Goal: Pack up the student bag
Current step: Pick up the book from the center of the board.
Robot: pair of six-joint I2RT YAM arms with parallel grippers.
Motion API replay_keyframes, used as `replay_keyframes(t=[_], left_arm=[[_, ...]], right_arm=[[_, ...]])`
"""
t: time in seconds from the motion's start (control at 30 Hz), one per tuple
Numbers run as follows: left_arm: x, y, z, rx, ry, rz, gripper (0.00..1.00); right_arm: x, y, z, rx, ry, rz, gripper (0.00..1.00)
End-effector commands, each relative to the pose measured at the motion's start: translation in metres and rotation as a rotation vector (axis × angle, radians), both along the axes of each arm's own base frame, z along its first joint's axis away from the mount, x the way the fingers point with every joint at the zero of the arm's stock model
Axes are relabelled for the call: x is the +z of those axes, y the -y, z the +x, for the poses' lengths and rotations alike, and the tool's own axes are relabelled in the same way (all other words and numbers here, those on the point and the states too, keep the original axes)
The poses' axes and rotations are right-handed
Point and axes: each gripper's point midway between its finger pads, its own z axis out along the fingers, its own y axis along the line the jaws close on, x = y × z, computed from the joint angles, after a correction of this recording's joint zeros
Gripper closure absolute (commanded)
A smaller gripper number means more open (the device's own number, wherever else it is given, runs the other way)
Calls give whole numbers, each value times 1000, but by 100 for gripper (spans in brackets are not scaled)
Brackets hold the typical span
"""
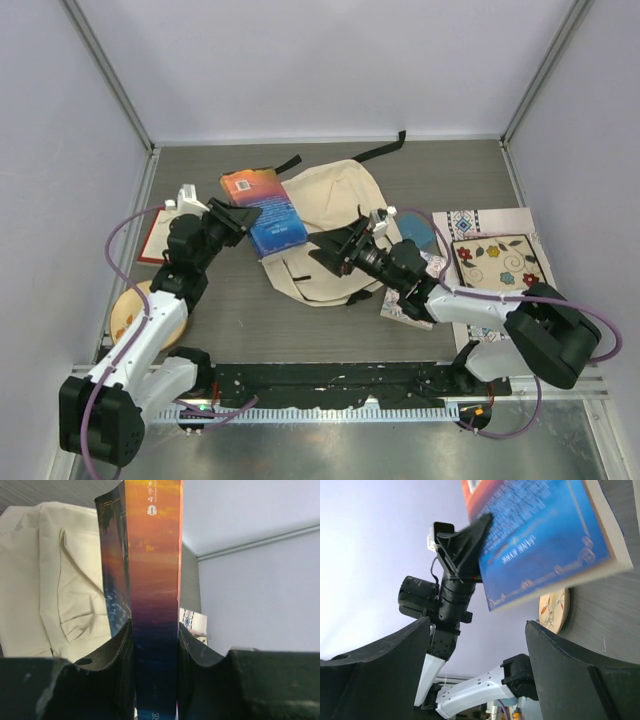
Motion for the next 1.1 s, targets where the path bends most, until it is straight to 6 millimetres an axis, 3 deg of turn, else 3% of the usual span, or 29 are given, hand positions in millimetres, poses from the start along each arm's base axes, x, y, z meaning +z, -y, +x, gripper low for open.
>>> replay_keyframes(t=[0.0, 0.03, 0.13, 0.23, 0.33, 0.4, 0.53, 0.6, 0.83, 1.07], left_arm=[[105, -7, 12, 67, 302, -135, 100], [112, -7, 13, 68, 309, -133, 100], [118, -6, 19, 70, 313, -131, 100], [120, -4, 22, 64, 316, -133, 100], [123, -3, 21, 62, 322, -133, 100], [123, -2, 20, 59, 324, -133, 100], [123, -3, 17, 62, 321, -127, 100], [121, -5, 17, 71, 319, -124, 100], [122, -8, 19, 94, 320, -137, 100], [128, -3, 13, 68, 330, -152, 100]], right_arm=[[-14, -5, -8, -18, -125, 48, 18], [-3, -12, -20, 21, -136, 111, 18], [0, -25, -29, 51, -176, 211, 18], [7, -33, -22, 61, -238, 367, 18], [32, -35, -13, 65, -262, 562, 17], [32, -42, -5, 54, -278, 607, 17], [47, -43, 7, -17, -211, 617, 17], [57, -42, 3, -19, -186, 621, 17], [53, -44, -1, -64, -178, 605, 17], [67, -55, 10, -81, -158, 658, 17]])
